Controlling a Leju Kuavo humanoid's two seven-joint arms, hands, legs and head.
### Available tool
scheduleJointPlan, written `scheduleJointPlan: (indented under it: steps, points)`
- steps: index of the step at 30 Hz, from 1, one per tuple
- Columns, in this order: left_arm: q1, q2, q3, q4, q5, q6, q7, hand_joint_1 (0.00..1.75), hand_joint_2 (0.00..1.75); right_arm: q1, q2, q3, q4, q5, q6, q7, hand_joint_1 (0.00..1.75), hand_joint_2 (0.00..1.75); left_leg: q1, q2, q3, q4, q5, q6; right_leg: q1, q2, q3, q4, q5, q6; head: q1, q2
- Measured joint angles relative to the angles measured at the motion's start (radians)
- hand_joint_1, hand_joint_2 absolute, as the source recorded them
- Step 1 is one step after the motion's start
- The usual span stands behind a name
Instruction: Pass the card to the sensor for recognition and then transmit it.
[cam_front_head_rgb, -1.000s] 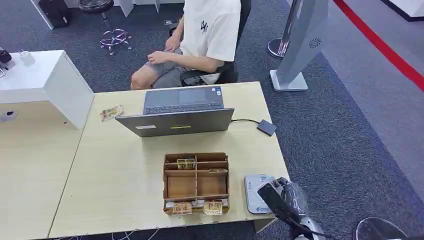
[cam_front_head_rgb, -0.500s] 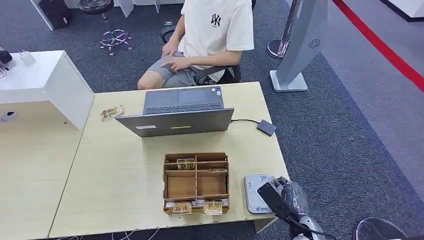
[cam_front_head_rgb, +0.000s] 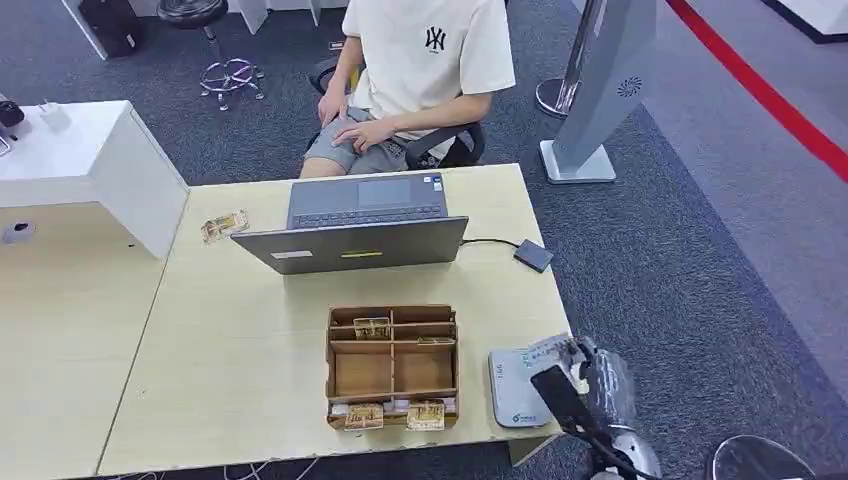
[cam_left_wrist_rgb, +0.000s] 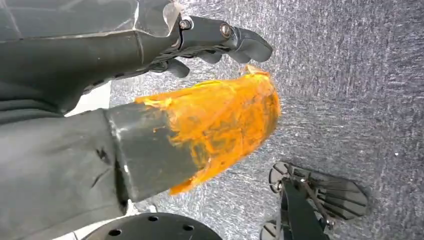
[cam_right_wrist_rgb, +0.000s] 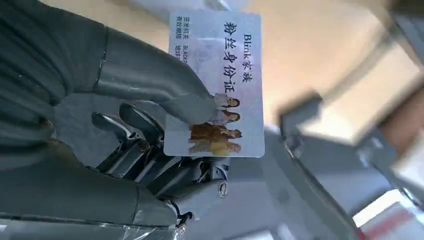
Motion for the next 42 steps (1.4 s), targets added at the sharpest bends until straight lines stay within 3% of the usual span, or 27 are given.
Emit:
scheduleJointPlan:
  steps: [4,12,22,27,42]
  points:
    - [0.000,-0.003,0.000,0.000,-0.022,-0.008,0.006,0.00,0.00,0.031,0.055,-0.027,-0.152,0.010,-0.063,-0.108,1.75,1.75,0.000,0.000,0.000,0.000,0.000,0.000,0.000,0.000,0.000,0.000,-0.001,-0.001,0.000,0.000]
    - [-0.001,-0.004,0.000,0.000,-0.061,-0.023,0.013,0.00,0.00,0.044,0.175,-0.062,-0.340,0.061,-0.064,-0.329,1.75,1.75,0.000,0.000,0.000,0.000,0.000,0.000,0.000,0.000,0.000,0.000,-0.001,-0.001,0.000,0.000]
    - [-0.005,-0.003,-0.002,0.000,-0.122,-0.047,0.019,0.00,0.00,-0.076,0.215,0.022,-0.348,0.256,-0.063,-0.389,1.75,1.75,0.000,0.001,0.000,0.000,0.000,0.000,0.000,0.001,0.000,0.000,-0.001,-0.001,0.000,0.000]
    - [-0.008,-0.002,-0.006,0.000,-0.149,-0.059,0.022,0.00,0.00,-0.179,0.222,0.066,-0.298,0.357,-0.063,-0.374,1.75,1.75,0.000,0.000,0.000,0.000,0.001,-0.001,0.000,0.000,0.000,0.001,-0.001,-0.001,0.000,0.000]
    - [-0.018,-0.001,-0.028,0.000,-0.232,-0.096,0.023,0.00,0.00,-0.544,0.200,0.170,-0.009,0.667,-0.063,-0.093,1.75,1.75,0.000,0.001,0.000,0.000,0.001,-0.001,0.000,0.001,0.000,0.001,0.000,-0.001,0.000,0.000]
